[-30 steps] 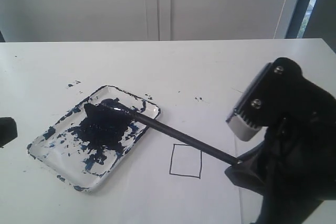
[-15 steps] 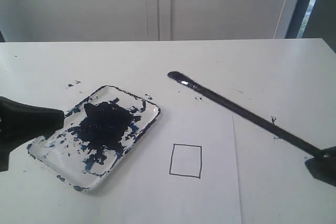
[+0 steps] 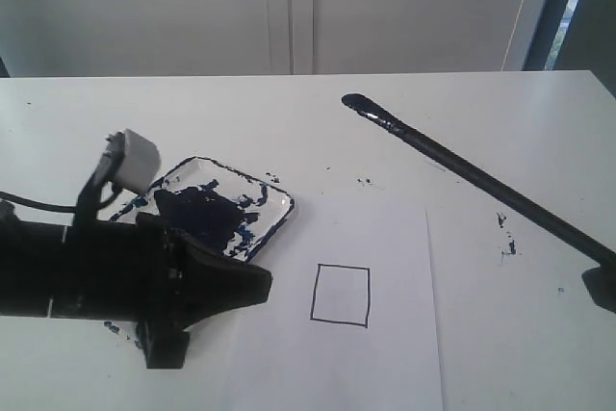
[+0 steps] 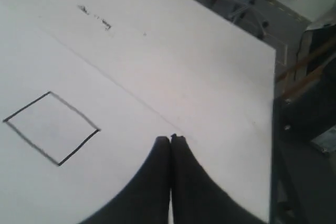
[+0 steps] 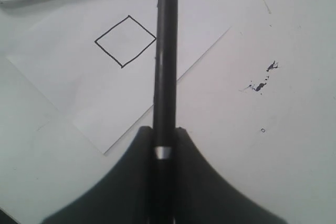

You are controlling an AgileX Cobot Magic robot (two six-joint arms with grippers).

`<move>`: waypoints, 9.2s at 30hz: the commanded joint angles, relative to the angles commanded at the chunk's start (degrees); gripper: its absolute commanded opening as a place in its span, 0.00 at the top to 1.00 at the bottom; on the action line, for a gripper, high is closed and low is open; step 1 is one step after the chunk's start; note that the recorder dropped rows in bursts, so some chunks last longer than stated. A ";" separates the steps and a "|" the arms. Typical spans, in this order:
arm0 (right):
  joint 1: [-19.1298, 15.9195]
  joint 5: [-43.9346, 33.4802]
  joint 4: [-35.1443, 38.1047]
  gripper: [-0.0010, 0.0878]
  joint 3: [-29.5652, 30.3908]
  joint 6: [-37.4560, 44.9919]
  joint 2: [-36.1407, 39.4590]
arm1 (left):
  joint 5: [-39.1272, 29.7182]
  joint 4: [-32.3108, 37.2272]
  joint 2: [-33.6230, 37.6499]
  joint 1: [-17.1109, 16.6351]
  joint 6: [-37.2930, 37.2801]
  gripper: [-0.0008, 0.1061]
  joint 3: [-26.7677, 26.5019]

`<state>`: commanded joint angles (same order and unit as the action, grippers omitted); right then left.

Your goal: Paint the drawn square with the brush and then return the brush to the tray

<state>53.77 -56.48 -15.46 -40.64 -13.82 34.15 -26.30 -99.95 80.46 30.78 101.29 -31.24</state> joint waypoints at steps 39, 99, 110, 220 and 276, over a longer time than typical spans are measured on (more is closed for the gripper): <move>0.00 0.00 -0.02 0.99 0.00 -1.58 0.00 | 8.99 5.69 22.44 5.27 7.94 0.99 -14.72; 0.00 -0.46 -0.02 0.99 0.00 -1.55 0.00 | 31.44 7.29 32.28 -2.60 13.17 0.99 -23.04; 0.00 -4.80 0.20 0.99 0.00 2.73 1.39 | 23.47 11.27 32.28 -4.15 16.38 0.99 -23.44; 0.00 -5.11 2.95 0.99 0.00 3.39 1.39 | 14.12 86.31 16.86 4.74 -77.97 0.46 -14.15; 0.00 5.63 15.99 0.99 0.10 18.56 28.18 | 7.20 87.84 16.86 4.74 -67.87 0.46 -13.41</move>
<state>53.77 -50.85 0.53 -40.54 4.74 62.34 -19.10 -12.10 97.32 35.52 33.42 -44.65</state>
